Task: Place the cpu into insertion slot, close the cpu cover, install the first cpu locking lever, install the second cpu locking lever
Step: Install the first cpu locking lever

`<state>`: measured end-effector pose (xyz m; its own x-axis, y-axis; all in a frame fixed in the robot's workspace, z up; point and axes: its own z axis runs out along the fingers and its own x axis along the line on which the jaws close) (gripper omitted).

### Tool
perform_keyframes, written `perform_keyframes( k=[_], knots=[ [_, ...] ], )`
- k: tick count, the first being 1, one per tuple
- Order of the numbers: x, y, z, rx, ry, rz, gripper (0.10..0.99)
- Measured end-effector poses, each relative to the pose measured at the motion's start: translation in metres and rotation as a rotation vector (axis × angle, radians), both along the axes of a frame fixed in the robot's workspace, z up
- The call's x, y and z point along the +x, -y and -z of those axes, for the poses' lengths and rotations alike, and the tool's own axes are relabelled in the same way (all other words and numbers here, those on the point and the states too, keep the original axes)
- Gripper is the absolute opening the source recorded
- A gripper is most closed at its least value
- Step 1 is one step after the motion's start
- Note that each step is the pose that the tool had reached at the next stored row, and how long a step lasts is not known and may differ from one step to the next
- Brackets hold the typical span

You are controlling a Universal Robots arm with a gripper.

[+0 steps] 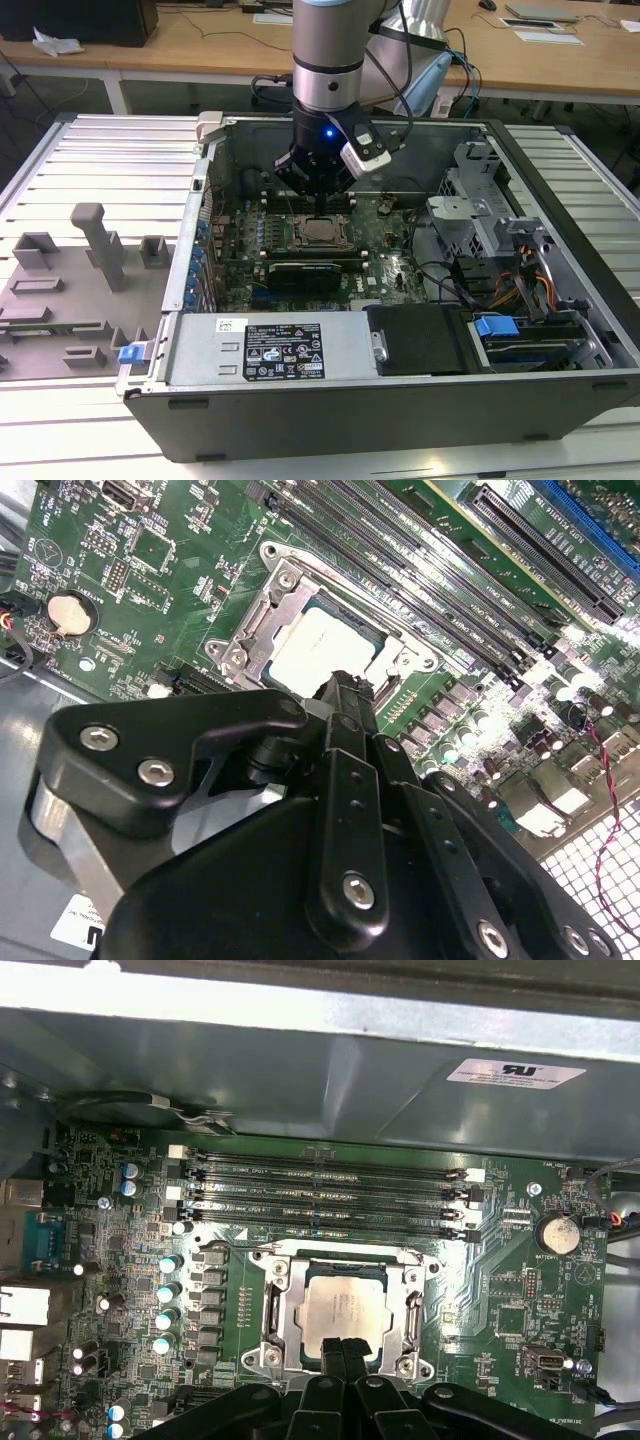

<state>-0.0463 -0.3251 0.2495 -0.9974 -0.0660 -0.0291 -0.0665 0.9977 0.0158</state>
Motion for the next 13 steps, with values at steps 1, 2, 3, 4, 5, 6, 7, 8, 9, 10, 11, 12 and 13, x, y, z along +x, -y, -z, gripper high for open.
perform_keyframes(
  k=[1,2,3,4,5,6,7,8,9,10,11,12,13],
  knots=[
    [0.0000,0.0000,0.0000,0.000,0.0000,0.000,0.106],
    [0.0000,0.0000,0.0000,0.000,0.0000,0.000,0.106],
    [0.0000,0.0000,0.0000,0.000,0.0000,0.000,0.106],
    [0.0000,0.0000,0.0000,0.000,0.0000,0.000,0.106],
    [0.0000,0.0000,0.0000,0.000,0.0000,0.000,0.106],
    [0.0000,0.0000,0.0000,0.000,0.0000,0.000,0.106],
    [0.0000,0.0000,0.0000,0.000,0.0000,0.000,0.106],
    [-0.0002,0.0000,0.0000,0.000,0.0000,0.000,0.106],
    [-0.0011,-0.0001,0.0001,0.000,0.0001,0.000,0.106],
    [-0.0030,-0.0001,0.0000,0.000,0.0000,0.000,0.106],
    [-0.0047,-0.0001,0.0000,0.000,0.0001,0.000,0.106],
    [-0.0064,-0.0001,0.0000,0.000,0.0001,0.000,0.106],
    [-0.0095,-0.0002,0.0000,0.000,0.0002,0.000,0.106]
  ],
)
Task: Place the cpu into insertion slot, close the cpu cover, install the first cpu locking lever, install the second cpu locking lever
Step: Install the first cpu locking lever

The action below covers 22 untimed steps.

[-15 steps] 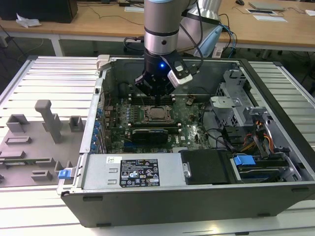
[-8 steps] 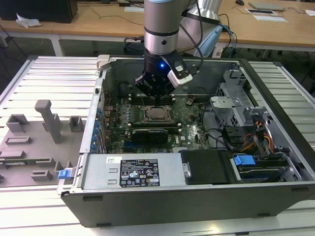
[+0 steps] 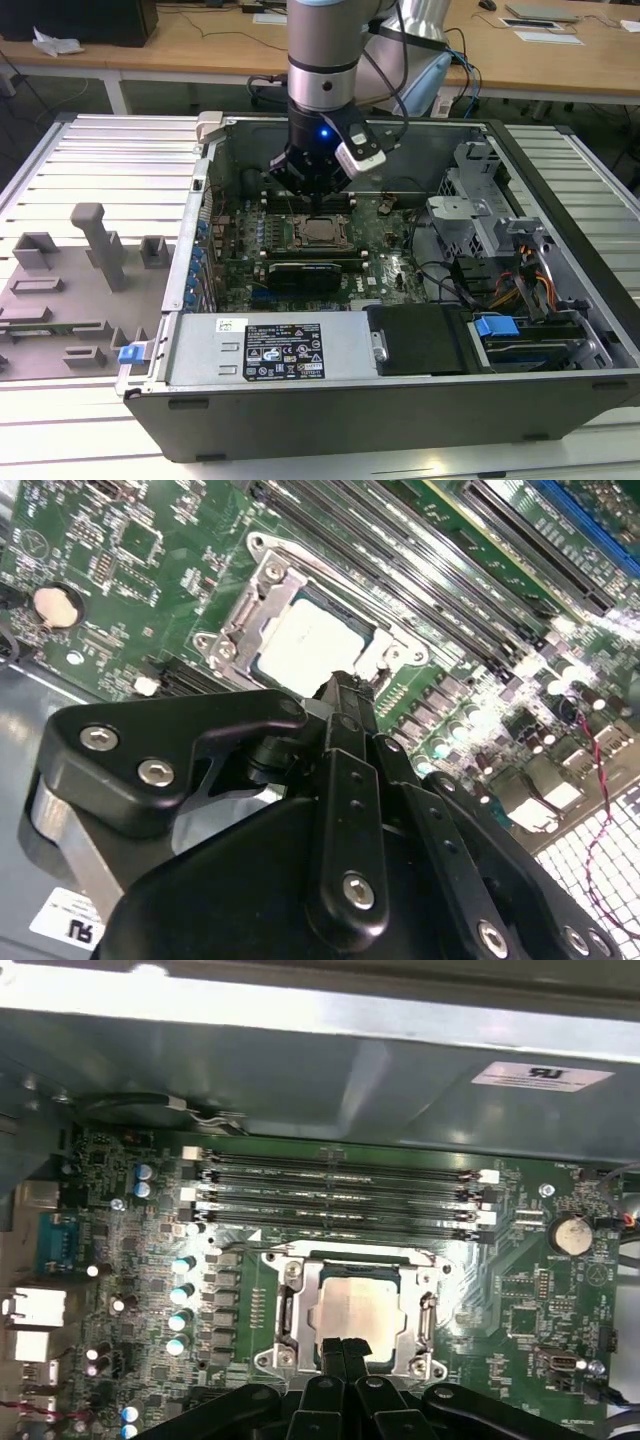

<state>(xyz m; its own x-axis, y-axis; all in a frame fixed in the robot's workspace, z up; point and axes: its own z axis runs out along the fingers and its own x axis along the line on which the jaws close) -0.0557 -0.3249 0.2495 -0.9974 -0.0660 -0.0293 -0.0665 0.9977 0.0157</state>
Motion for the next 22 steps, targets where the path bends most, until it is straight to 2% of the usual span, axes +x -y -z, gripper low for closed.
perform_keyframes(
  k=[5,9,11,14,20,22],
  knots=[
    [-0.0244,-0.0002,0.0000,0.000,0.0020,0.000,0.106],
    [-0.0374,-0.0003,0.0000,0.000,0.0046,0.000,0.106],
    [-0.0414,-0.0003,0.0000,0.001,0.0075,0.000,0.106],
    [-0.0458,-0.0003,-0.0001,0.006,0.0161,0.000,0.106],
    [-0.0461,-0.0004,-0.0102,0.007,0.0234,0.000,0.106],
    [-0.0528,-0.0004,-0.0103,0.007,0.0259,0.000,0.106]
  ],
)
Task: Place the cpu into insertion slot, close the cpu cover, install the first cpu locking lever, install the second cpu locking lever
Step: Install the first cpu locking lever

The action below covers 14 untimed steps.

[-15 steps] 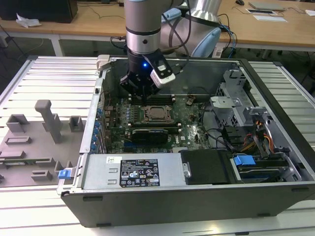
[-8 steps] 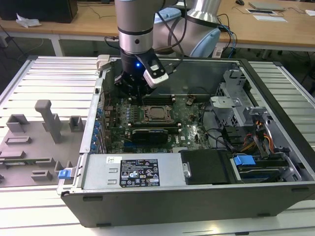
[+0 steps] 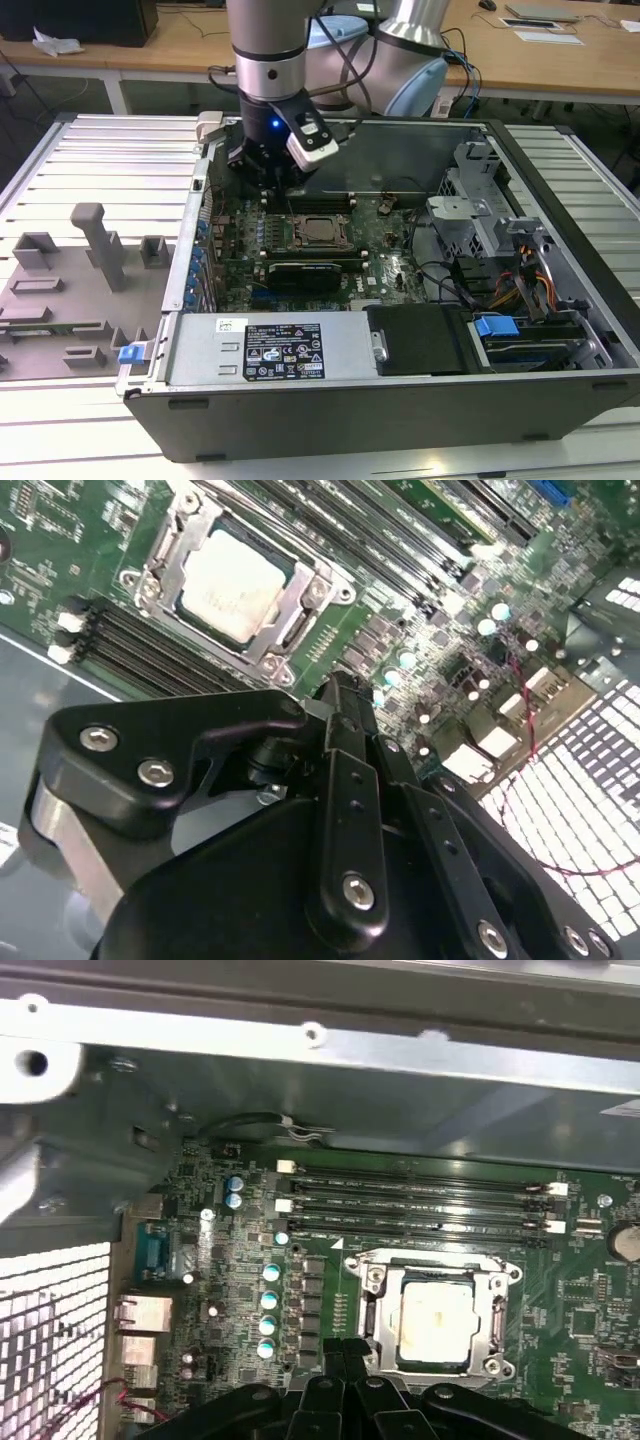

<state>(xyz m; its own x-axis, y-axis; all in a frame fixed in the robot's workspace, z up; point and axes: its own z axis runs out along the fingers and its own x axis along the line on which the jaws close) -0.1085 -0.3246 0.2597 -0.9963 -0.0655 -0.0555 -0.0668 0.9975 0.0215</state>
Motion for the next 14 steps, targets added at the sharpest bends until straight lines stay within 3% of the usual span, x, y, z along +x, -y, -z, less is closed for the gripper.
perform_keyframes(
  k=[1,3,6,7,8,9,11,14],
  knots=[
    [-0.0036,0.0000,0.0000,0.002,0.0014,0.000,0.106],
    [-0.0071,0.0000,0.0000,0.024,0.0071,0.000,0.106],
    [-0.0088,0.0000,0.0000,0.074,0.0165,0.000,0.106],
    [-0.0092,0.0000,0.0000,0.098,0.0198,0.000,0.106],
    [-0.0094,0.0000,0.0000,0.114,0.0219,0.000,0.106],
    [-0.0098,0.0000,0.0000,0.140,0.0252,0.000,0.106],
    [-0.0109,0.0000,0.0001,0.161,0.0272,0.000,0.106],
    [-0.0132,0.0000,0.0004,0.182,0.0282,0.000,0.106]
  ],
)
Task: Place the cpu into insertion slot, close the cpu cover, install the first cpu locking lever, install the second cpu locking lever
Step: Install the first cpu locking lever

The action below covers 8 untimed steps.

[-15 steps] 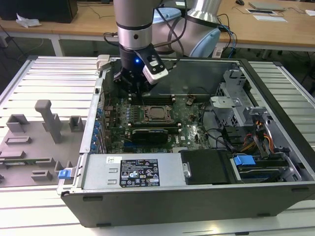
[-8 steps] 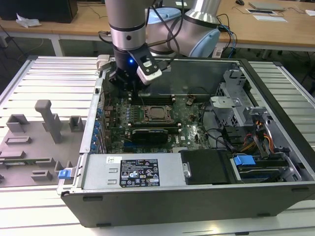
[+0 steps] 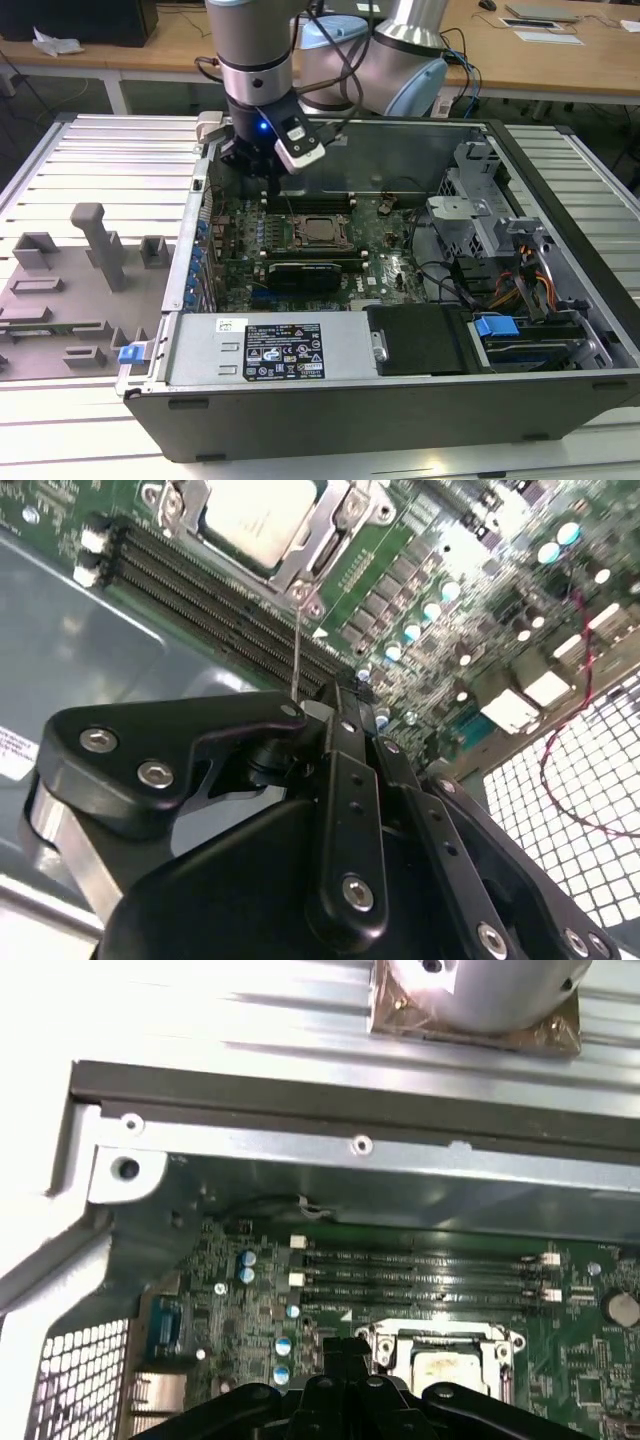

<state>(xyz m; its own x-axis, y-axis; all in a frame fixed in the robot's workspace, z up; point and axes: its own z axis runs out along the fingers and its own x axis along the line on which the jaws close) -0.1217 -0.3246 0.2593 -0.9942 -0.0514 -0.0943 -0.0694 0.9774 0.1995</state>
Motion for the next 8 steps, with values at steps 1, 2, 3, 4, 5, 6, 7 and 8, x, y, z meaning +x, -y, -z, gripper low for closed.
perform_keyframes(
  k=[1,2,3,4,5,6,7,8],
  knots=[
    [-0.0006,0.0000,0.0002,0.011,0.0005,0.000,0.106],
    [-0.0010,0.0000,0.0002,0.025,0.0012,0.000,0.106],
    [-0.0011,0.0000,0.0002,0.037,0.0022,0.000,0.106],
    [-0.0011,-0.0001,0.0005,0.051,0.0035,0.000,0.106],
    [-0.0006,-0.0001,0.0009,0.050,0.0033,0.000,0.106],
    [0.0005,0.0000,0.0014,0.051,0.0034,0.000,0.106],
    [0.0055,0.0000,0.0020,0.050,0.0023,0.000,0.106],
    [0.0086,0.0000,0.0023,0.050,0.0016,0.000,0.106]
  ],
)
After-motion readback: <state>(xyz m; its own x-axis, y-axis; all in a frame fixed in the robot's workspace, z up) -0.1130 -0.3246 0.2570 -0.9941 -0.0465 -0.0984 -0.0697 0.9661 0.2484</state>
